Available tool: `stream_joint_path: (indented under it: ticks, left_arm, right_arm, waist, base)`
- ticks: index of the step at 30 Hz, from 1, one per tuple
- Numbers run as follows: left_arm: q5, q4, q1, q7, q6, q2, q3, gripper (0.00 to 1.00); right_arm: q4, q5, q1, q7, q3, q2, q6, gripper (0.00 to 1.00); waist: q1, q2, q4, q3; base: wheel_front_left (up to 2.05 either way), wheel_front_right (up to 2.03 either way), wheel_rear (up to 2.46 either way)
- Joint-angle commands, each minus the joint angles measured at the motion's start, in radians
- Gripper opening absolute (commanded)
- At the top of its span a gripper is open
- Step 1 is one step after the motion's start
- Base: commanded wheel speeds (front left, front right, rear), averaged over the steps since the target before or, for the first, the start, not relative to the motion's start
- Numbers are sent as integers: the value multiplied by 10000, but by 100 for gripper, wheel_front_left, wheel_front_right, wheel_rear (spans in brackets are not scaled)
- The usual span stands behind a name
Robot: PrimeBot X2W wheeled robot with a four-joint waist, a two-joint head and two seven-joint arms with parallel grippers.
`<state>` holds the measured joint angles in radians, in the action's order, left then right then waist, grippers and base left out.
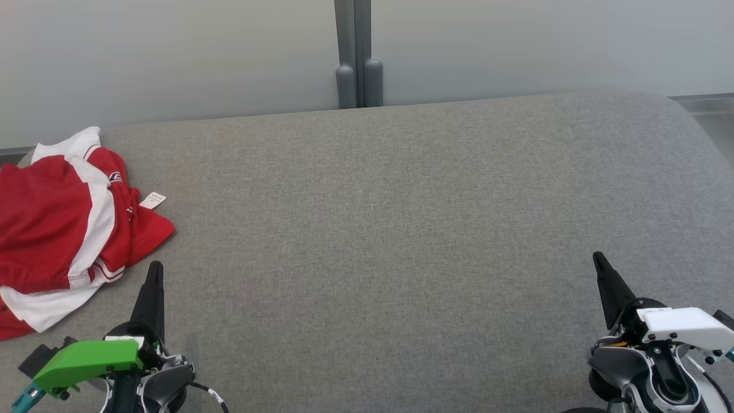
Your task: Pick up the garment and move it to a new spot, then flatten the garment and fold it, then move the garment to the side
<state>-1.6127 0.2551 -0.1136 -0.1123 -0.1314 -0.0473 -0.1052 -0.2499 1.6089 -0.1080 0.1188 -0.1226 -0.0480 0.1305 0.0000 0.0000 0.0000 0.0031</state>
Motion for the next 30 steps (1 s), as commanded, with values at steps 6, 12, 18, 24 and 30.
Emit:
stream_joint_path:
  ticks: [6,12,18,24,30]
  left_arm:
    - [-5,-40,-109,22,15,-60,-21,0]
    - [-5,-40,-109,22,15,-60,-21,0]
    - [-5,-40,-109,22,15,-60,-21,0]
    - [-5,-40,-109,22,15,-58,-21,0]
    - [-5,-40,-109,22,15,-58,-21,0]
  right_arm:
    - [46,55,-87,25,-10,-46,4,0]
    - [46,55,-87,25,-10,-46,4,0]
    - [46,55,-87,25,-10,-46,4,0]
    - [46,55,-88,25,-10,-46,4,0]
    - [46,55,-88,25,-11,-46,4,0]
  waist:
    - [0,0,0,0]
    - [0,0,0,0]
    - [0,0,0,0]
    - [0,0,0,0]
    - [0,0,0,0]
  base:
    - [0,0,0]
    - [0,0,0]
    - [0,0,0]
    - [0,0,0]
    - [0,0,0]
